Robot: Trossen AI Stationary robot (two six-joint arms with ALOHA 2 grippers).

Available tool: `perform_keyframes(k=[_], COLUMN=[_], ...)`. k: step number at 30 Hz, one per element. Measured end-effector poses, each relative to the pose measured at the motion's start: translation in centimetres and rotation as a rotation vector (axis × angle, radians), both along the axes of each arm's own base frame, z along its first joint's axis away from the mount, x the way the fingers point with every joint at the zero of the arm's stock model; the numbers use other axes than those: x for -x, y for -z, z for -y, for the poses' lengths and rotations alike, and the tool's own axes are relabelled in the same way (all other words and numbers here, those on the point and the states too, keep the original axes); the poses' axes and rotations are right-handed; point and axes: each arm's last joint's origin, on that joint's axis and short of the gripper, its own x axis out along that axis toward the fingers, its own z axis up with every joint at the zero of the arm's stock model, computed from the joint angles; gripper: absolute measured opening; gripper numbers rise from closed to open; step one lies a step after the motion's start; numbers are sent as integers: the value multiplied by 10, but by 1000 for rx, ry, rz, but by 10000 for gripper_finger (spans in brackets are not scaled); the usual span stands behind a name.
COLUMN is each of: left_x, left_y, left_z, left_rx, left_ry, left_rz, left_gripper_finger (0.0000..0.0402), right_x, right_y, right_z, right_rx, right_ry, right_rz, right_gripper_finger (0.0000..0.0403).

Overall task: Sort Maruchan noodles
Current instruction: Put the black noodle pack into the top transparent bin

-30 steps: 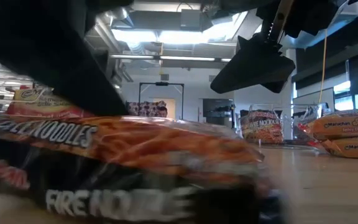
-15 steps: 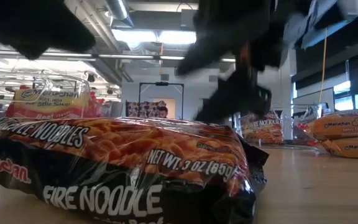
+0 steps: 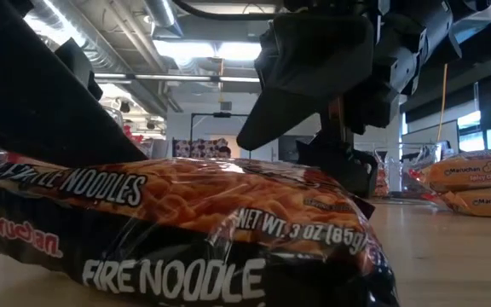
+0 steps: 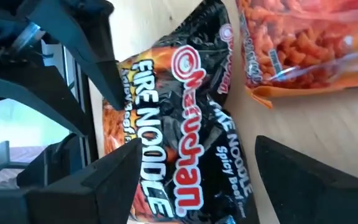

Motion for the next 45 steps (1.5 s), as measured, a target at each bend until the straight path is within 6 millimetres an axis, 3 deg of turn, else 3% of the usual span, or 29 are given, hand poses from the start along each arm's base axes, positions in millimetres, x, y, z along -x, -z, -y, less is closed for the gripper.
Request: perform_keyframes(k=[7, 20, 34, 45], left_x=[3, 6, 6, 5], left_y=[1, 2, 2, 3], left_z=[2, 5, 4, 3], left_rx=[-21, -40, -102, -138], left_ry=[10, 16, 56, 72], left_rz=[1, 4, -2, 1], left_gripper_finger=[180, 180, 180, 180], right_x=[-2, -11, -18, -22], right_y=[-1, 23, 21, 21], right_z=[1, -5, -13, -15], right_rx=[-5, -135, -220, -191], right_ry=[50, 60, -62, -51], right_rz=[17, 16, 2, 44], right_gripper_finger=[287, 287, 287, 287])
